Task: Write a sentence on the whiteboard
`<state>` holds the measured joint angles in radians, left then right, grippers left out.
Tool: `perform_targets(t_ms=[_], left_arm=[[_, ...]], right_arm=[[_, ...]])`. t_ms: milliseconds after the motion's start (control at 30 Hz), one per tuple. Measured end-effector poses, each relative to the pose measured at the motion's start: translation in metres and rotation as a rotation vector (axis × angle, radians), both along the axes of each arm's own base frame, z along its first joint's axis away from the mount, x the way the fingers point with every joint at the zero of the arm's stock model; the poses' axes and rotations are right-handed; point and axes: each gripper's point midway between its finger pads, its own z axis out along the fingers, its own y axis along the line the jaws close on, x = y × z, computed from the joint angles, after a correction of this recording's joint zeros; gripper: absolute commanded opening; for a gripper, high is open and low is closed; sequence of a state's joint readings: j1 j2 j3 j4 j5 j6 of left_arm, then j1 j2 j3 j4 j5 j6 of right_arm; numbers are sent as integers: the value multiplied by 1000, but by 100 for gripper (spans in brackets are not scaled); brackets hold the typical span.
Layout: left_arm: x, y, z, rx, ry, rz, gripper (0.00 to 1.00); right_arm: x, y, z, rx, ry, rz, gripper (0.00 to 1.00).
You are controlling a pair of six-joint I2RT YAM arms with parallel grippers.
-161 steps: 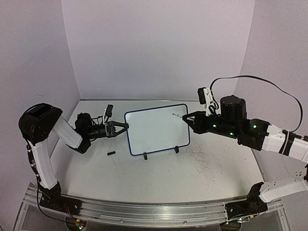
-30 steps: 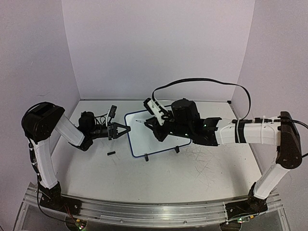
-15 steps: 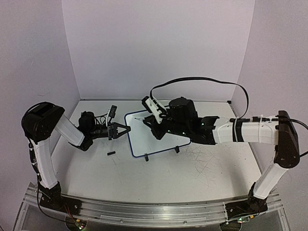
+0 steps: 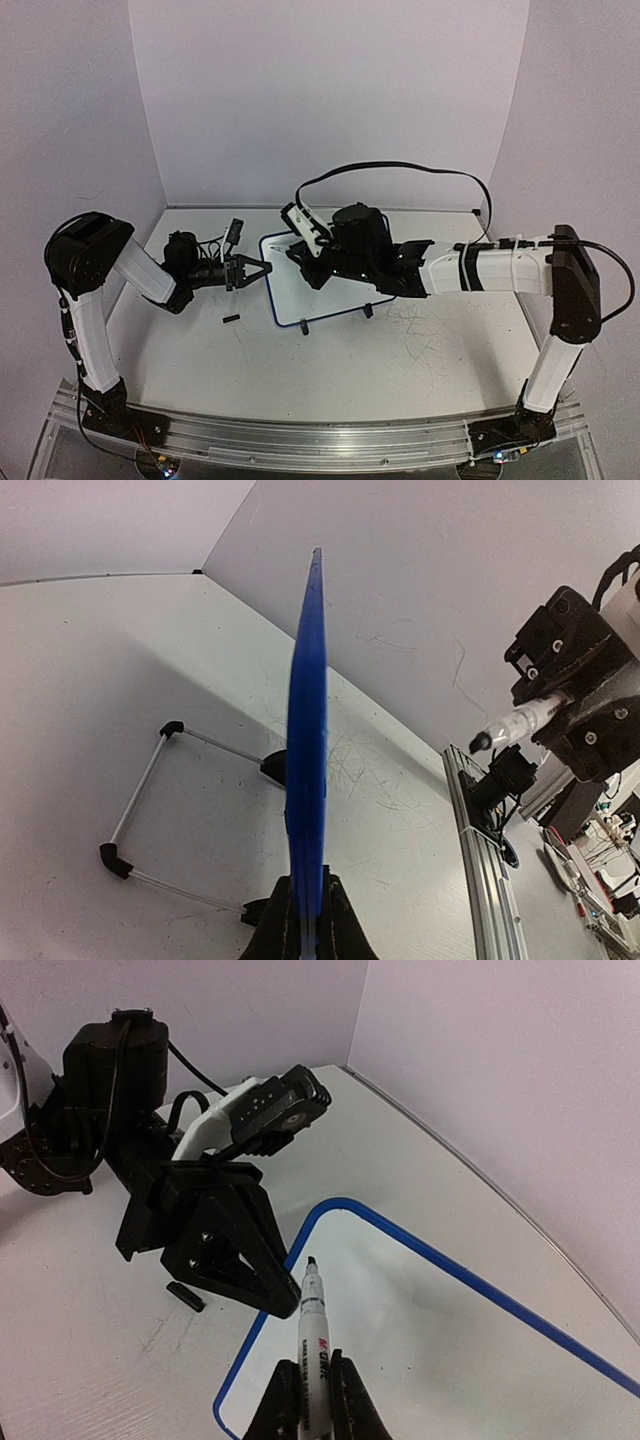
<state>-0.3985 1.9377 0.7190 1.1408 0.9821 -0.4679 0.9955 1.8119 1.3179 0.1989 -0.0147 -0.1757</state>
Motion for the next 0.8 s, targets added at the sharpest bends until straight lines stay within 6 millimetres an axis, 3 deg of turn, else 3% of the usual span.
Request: perform_targets(t_ms=[333, 800], left_arm=[[0, 0, -1, 2, 4, 0, 0], [1, -1, -1, 4, 7, -1, 0]], right_arm=[[7, 2, -13, -32, 7, -26, 0], [14, 1, -12, -36, -6, -61, 0]])
